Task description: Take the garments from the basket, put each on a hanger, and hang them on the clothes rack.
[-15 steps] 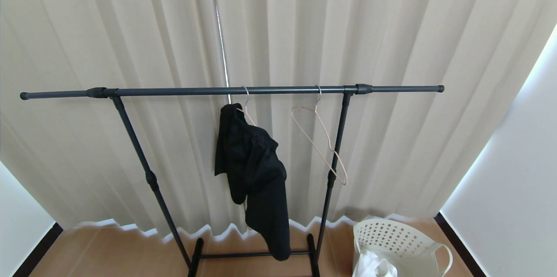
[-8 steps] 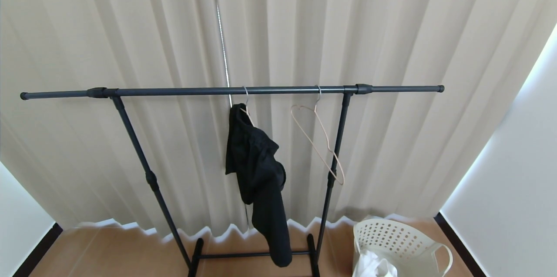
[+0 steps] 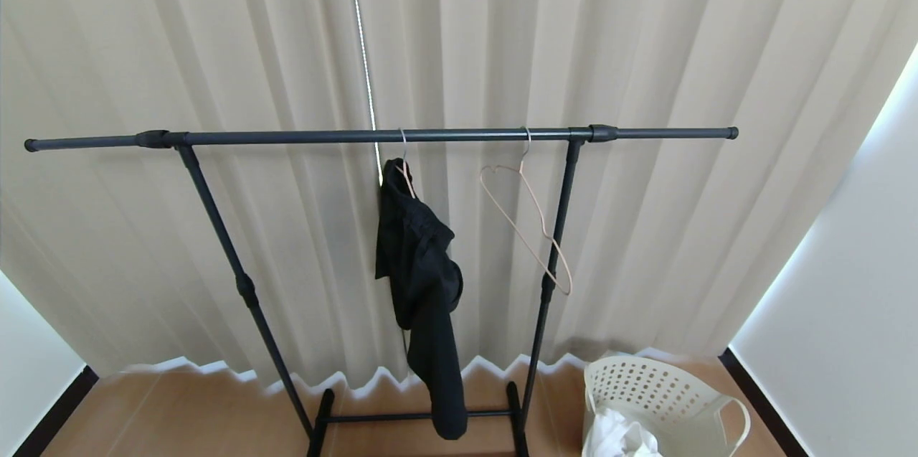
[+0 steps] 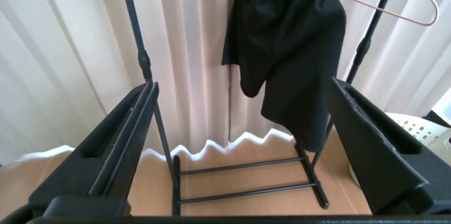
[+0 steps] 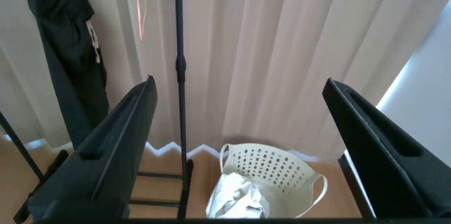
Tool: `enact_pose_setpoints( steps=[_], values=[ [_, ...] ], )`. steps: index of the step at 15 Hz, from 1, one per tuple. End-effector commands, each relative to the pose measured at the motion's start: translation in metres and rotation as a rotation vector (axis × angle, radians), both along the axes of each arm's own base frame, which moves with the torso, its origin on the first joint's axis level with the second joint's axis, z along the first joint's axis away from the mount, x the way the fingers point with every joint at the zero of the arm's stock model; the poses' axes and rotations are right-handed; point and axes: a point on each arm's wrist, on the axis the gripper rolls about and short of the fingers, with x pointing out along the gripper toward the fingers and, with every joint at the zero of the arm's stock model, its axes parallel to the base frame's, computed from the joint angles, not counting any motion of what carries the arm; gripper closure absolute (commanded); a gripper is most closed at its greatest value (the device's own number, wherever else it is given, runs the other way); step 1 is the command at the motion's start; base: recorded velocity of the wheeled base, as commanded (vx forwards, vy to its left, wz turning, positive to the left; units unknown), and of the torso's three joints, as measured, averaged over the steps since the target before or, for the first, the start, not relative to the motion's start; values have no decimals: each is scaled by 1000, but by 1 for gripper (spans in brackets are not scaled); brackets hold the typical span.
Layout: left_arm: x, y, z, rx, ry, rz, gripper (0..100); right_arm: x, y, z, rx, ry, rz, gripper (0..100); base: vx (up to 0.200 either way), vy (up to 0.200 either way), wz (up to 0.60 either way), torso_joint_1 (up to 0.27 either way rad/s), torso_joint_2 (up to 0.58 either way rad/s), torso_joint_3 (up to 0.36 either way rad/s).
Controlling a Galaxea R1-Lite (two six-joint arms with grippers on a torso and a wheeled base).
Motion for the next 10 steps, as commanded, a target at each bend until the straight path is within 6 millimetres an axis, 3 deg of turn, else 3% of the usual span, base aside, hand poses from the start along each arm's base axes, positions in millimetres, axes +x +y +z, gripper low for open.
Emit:
enact_pose_setpoints(
  steps=[1, 10],
  values=[
    [0, 0, 0, 0, 2, 1, 0, 0, 0, 0, 0, 1, 1, 0, 0, 0, 0, -144, 325, 173],
    [0, 0, 0, -2, 2, 1, 0, 0, 0, 0, 3, 0, 1, 0, 0, 0, 0, -146, 343, 190]
  ],
)
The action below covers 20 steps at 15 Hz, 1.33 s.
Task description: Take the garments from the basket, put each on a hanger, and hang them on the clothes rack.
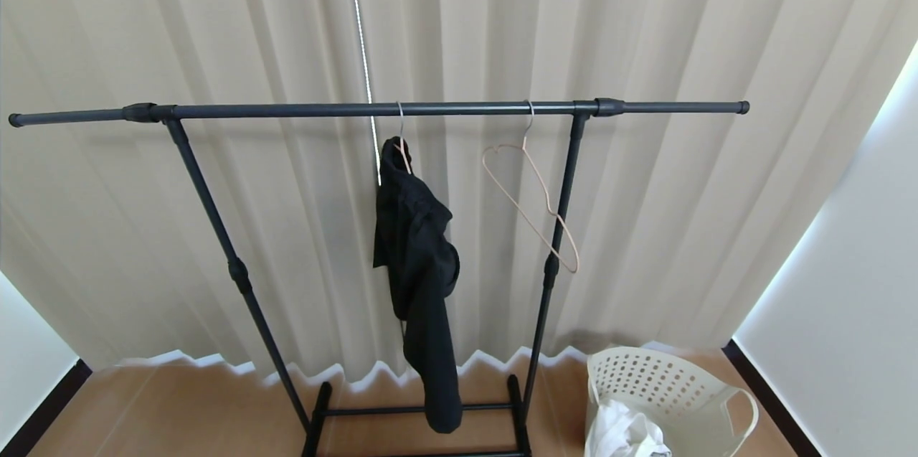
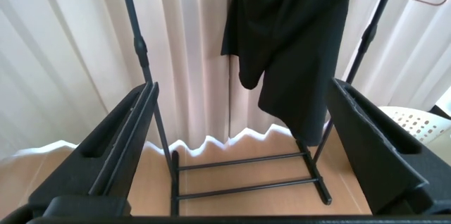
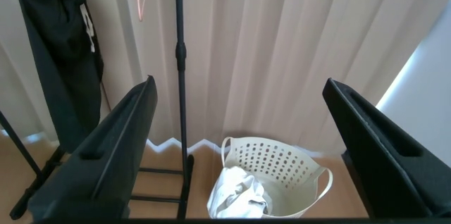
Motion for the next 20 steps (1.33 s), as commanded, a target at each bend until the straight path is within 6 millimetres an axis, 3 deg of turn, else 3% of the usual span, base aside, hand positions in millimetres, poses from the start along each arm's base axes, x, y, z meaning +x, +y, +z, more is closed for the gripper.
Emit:
enact_pose_setpoints(
  steps=[1, 9, 20],
  values=[
    [0, 0, 0, 0, 2, 0, 0, 0, 0, 0, -1, 1, 1, 0, 0, 0, 0, -149, 364, 212],
    [0, 0, 0, 0, 2, 0, 0, 0, 0, 0, -1, 1, 1, 0, 0, 0, 0, -163, 390, 225],
    [0, 0, 0, 0, 2, 0, 0, 0, 0, 0, -1, 1, 1, 0, 0, 0, 0, -193, 532, 337]
  ],
)
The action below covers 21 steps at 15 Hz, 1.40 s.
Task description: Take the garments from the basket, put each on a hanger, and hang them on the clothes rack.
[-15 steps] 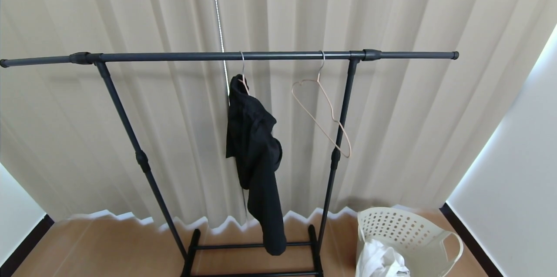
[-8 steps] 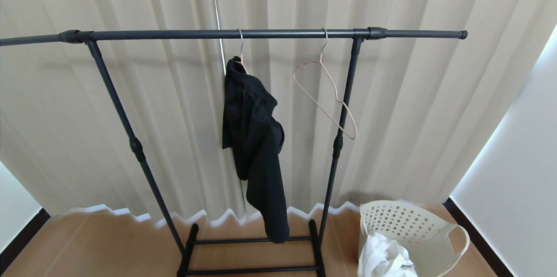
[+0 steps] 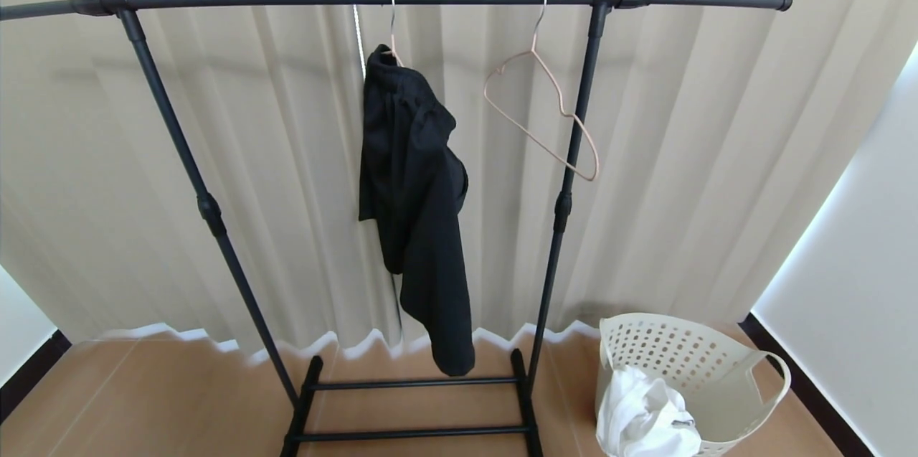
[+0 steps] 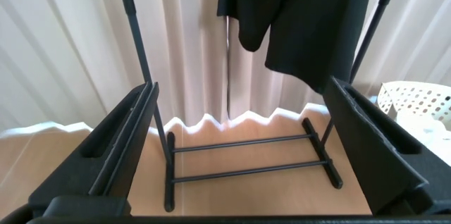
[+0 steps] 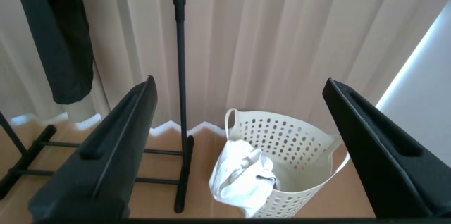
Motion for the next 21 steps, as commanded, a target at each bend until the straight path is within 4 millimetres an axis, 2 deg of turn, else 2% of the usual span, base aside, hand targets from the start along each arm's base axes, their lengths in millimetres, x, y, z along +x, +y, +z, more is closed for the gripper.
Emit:
enact_pose_setpoints(
  steps=[1, 14, 18, 21],
  values=[
    [0, 0, 0, 0, 2, 2, 0, 0, 0, 0, -1, 3, 1, 0, 0, 0, 0, -154, 505, 354],
    [0, 0, 0, -2, 2, 2, 0, 0, 0, 0, -1, 1, 1, 0, 0, 0, 0, -89, 464, 372],
    [0, 0, 0, -2, 2, 2, 0, 0, 0, 0, -1, 3, 1, 0, 0, 0, 0, -4, 124, 128],
    [0, 0, 0, -2, 2, 2, 0, 0, 0, 0, -1, 3, 1, 0, 0, 0, -600, -1, 23, 25]
  ],
)
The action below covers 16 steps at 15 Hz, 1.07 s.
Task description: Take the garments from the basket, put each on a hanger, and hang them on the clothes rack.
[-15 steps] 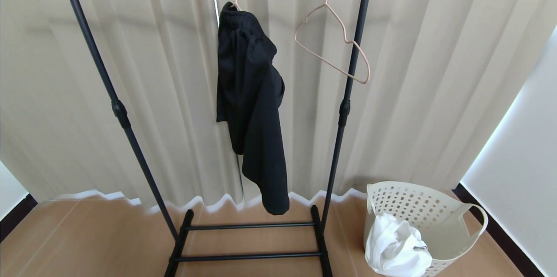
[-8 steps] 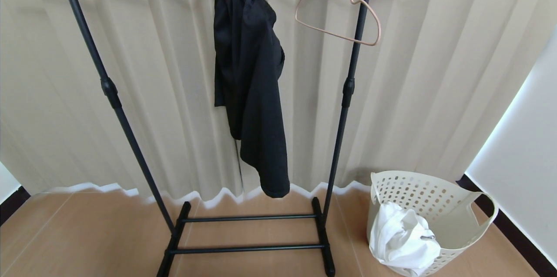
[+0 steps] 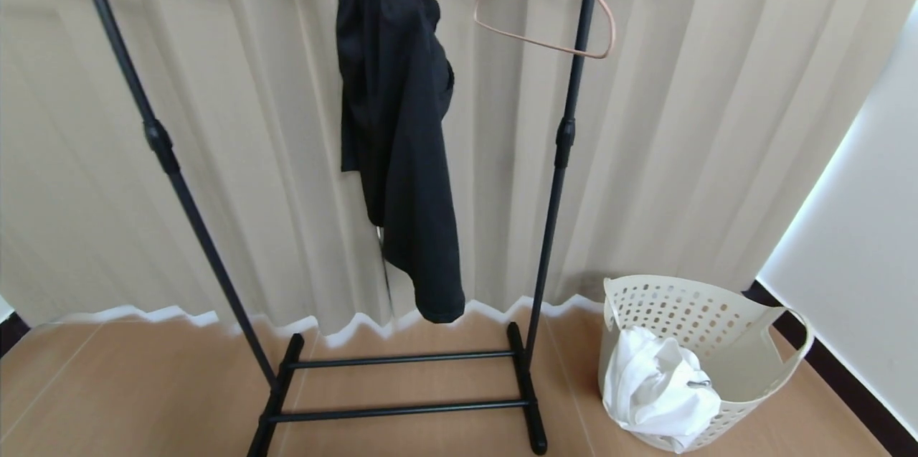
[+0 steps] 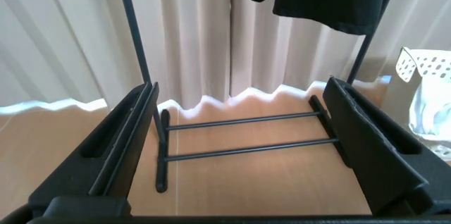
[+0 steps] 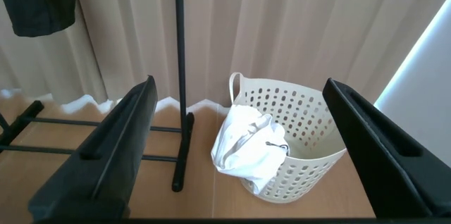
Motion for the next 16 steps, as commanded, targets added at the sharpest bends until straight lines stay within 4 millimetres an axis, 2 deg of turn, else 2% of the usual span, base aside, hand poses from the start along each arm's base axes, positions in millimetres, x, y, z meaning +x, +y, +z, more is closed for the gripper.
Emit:
enact_pose_setpoints(
  steps=[1, 3, 5, 12, 16],
  values=[
    [0, 0, 0, 0, 1, 0, 0, 0, 0, 0, 0, 2, 1, 0, 0, 0, -600, 2, 7, 7],
    [0, 0, 0, 0, 1, 0, 0, 0, 0, 0, 0, 0, 1, 0, 0, 0, -600, 2, 5, 5],
    [0, 0, 0, 2, 1, -2, 0, 0, 0, 0, 0, 0, 1, 0, 0, 0, 0, 0, 0, 0],
    [0, 0, 0, 2, 3, -2, 0, 0, 0, 0, 0, 0, 1, 0, 0, -200, 0, 2, 2, 4],
    [0, 0, 0, 2, 3, -2, 0, 0, 0, 0, 0, 0, 1, 0, 200, 0, 0, 1, 2, 6]
  ],
)
